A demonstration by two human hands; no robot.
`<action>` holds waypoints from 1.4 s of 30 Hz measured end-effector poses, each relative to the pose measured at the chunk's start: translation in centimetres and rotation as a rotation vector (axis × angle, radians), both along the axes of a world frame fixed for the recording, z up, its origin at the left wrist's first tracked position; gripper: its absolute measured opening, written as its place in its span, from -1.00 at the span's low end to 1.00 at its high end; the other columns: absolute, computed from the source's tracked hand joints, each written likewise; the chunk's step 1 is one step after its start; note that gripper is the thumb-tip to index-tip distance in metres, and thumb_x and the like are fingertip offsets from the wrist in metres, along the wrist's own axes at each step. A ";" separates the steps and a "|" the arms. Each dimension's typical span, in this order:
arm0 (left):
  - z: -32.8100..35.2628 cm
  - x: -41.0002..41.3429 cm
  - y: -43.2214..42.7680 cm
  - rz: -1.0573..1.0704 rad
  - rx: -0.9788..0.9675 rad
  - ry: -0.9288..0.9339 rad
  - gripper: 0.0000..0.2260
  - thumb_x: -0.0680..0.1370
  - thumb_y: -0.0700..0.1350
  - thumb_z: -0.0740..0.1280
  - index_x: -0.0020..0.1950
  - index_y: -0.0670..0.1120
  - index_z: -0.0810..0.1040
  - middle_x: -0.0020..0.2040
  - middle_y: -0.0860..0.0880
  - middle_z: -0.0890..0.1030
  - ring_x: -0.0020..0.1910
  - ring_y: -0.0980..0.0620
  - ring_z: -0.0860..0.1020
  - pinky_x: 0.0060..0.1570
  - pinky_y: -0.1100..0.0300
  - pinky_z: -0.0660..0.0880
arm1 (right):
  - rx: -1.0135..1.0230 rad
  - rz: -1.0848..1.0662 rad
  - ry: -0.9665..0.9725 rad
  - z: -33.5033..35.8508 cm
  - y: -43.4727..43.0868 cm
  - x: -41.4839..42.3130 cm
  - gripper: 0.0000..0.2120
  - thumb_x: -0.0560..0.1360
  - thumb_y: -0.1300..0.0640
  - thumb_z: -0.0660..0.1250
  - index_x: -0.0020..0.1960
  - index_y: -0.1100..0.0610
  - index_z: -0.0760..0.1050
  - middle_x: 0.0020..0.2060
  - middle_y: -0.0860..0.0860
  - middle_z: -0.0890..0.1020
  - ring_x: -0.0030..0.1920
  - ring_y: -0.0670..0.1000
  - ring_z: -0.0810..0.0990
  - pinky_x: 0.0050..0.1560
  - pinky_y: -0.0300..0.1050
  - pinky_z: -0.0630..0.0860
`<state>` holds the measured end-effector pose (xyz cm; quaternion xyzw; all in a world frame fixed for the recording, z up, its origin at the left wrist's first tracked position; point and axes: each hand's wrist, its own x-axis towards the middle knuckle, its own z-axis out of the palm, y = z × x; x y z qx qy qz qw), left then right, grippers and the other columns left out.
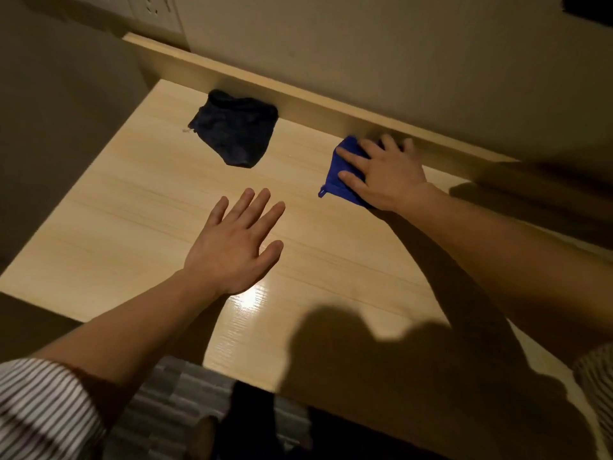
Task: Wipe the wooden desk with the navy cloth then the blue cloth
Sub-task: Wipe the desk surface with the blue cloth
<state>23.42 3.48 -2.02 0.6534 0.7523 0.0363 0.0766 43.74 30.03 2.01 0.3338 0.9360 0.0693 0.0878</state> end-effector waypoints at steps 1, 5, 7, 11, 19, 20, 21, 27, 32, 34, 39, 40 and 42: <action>0.1 0.0 0.0 0.000 -0.005 0.000 -0.39 0.70 0.35 -0.17 0.74 0.20 -0.12 0.75 0.05 -0.12 0.72 0.01 -0.20 0.66 -0.20 -0.11 | -0.026 0.002 0.026 -0.4 -0.2 0.2 -0.40 0.62 -0.41 -0.21 0.61 -0.28 0.08 0.55 0.02 0.34 0.47 0.20 0.28 0.36 0.28 0.19; 0.4 0.1 0.1 -0.001 -0.032 0.000 -0.39 0.70 0.35 -0.18 0.74 0.21 -0.14 0.75 0.06 -0.15 0.72 0.01 -0.22 0.66 -0.20 -0.13 | -0.215 -0.103 0.201 -2.3 -2.1 1.1 -0.41 0.61 -0.45 -0.15 0.61 -0.35 0.05 0.65 -0.06 0.13 0.63 0.14 0.00 0.51 0.38 -0.06; 0.5 0.2 0.1 0.000 -0.038 -0.004 -0.38 0.69 0.36 -0.20 0.74 0.21 -0.14 0.75 0.06 -0.16 0.72 0.01 -0.22 0.66 -0.20 -0.15 | -0.245 -0.110 0.210 -2.5 -3.2 1.4 -0.38 0.58 -0.49 -0.15 0.60 -0.37 0.00 0.67 -0.08 0.07 0.65 0.13 -0.08 0.52 0.40 -0.11; 0.8 0.2 0.1 0.003 -0.040 -0.007 -0.37 0.69 0.36 -0.20 0.74 0.19 -0.12 0.75 0.04 -0.14 0.72 -0.01 -0.20 0.66 -0.20 -0.15 | -0.260 -0.128 0.199 -2.3 -7.2 2.4 -0.35 0.55 -0.52 -0.16 0.60 -0.39 -0.03 0.67 -0.10 0.03 0.65 0.12 -0.11 0.52 0.40 -0.10; 0.6 0.1 0.0 -0.016 -0.032 -0.019 -0.36 0.69 0.34 -0.16 0.74 0.15 -0.08 0.76 -0.01 -0.08 0.73 -0.05 -0.15 0.64 -0.21 -0.15 | -0.264 -0.146 0.214 -2.4 -18.7 4.8 -0.33 0.54 -0.54 -0.16 0.61 -0.38 -0.03 0.67 -0.11 0.03 0.65 0.09 -0.12 0.52 0.39 -0.07; 0.6 0.1 0.0 -0.019 -0.031 -0.021 -0.36 0.69 0.34 -0.16 0.74 0.15 -0.08 0.76 -0.01 -0.08 0.73 -0.06 -0.14 0.64 -0.21 -0.15 | -0.266 -0.149 0.218 -2.5 -20.0 5.0 -0.32 0.54 -0.55 -0.16 0.61 -0.39 -0.03 0.67 -0.11 0.03 0.65 0.09 -0.12 0.52 0.39 -0.07; 0.6 0.1 0.1 -0.023 -0.030 -0.023 -0.36 0.69 0.35 -0.17 0.75 0.15 -0.08 0.76 -0.01 -0.07 0.73 -0.06 -0.14 0.64 -0.22 -0.15 | -0.272 -0.154 0.223 -2.5 -21.2 5.2 -0.32 0.53 -0.56 -0.16 0.61 -0.39 -0.04 0.67 -0.12 0.02 0.65 0.08 -0.13 0.52 0.39 -0.07; 1.0 0.0 -0.1 -0.046 -0.047 -0.025 -0.34 0.68 0.34 -0.17 0.75 0.12 -0.07 0.76 -0.04 -0.07 0.73 -0.10 -0.14 0.64 -0.23 -0.13 | -0.308 -0.171 0.229 -2.4 -27.6 6.1 -0.34 0.55 -0.54 -0.16 0.61 -0.40 -0.08 0.68 -0.14 -0.03 0.65 0.04 -0.19 0.53 0.33 -0.11; 2.5 0.2 0.7 -0.061 -0.091 -0.023 -0.35 0.70 0.31 -0.07 0.75 0.05 0.03 0.76 -0.12 0.01 0.72 -0.18 -0.03 0.65 -0.23 -0.03 | -0.323 -0.146 0.248 -1.9 -31.6 6.9 -0.44 0.65 -0.34 -0.02 0.63 -0.28 0.10 0.66 -0.13 0.09 0.65 0.02 -0.06 0.49 0.21 0.01; 3.2 1.0 0.6 -0.072 -0.062 -0.055 -0.36 0.70 0.29 -0.06 0.73 0.03 0.11 0.75 -0.15 0.04 0.72 -0.18 0.00 0.65 -0.23 -0.03 | -0.346 -0.145 0.283 -1.5 -32.9 7.2 -0.48 0.68 -0.26 0.07 0.63 -0.22 0.18 0.65 -0.13 0.16 0.64 0.00 -0.01 0.45 0.16 0.06; 3.1 5.4 0.7 -0.104 -0.008 -0.168 -0.37 0.72 0.27 -0.01 0.75 0.06 0.02 0.76 -0.10 0.00 0.73 -0.13 -0.07 0.66 -0.23 -0.09 | -0.420 -0.089 0.372 -0.5 -35.3 8.4 -0.58 0.69 -0.09 0.24 0.51 -0.04 0.45 0.54 -0.06 0.40 0.56 0.05 0.27 0.23 0.12 0.25; 2.9 6.3 1.0 -0.112 -0.006 -0.183 -0.37 0.72 0.27 -0.01 0.75 0.07 0.01 0.76 -0.10 0.00 0.73 -0.13 -0.07 0.66 -0.23 -0.10 | -0.455 -0.085 0.406 -0.3 -35.5 8.9 -0.61 0.68 -0.06 0.27 0.46 0.00 0.51 0.49 -0.04 0.47 0.51 0.06 0.33 0.18 0.12 0.27; 2.3 7.7 1.4 -0.108 -0.018 -0.191 -0.38 0.71 0.28 -0.04 0.75 0.09 0.00 0.76 -0.09 -0.03 0.73 -0.13 -0.11 0.65 -0.23 -0.13 | -0.565 -0.140 0.510 0.0 -35.5 10.0 -0.67 0.66 -0.03 0.29 0.37 0.04 0.58 0.36 -0.04 0.57 0.40 0.03 0.43 0.15 0.09 0.28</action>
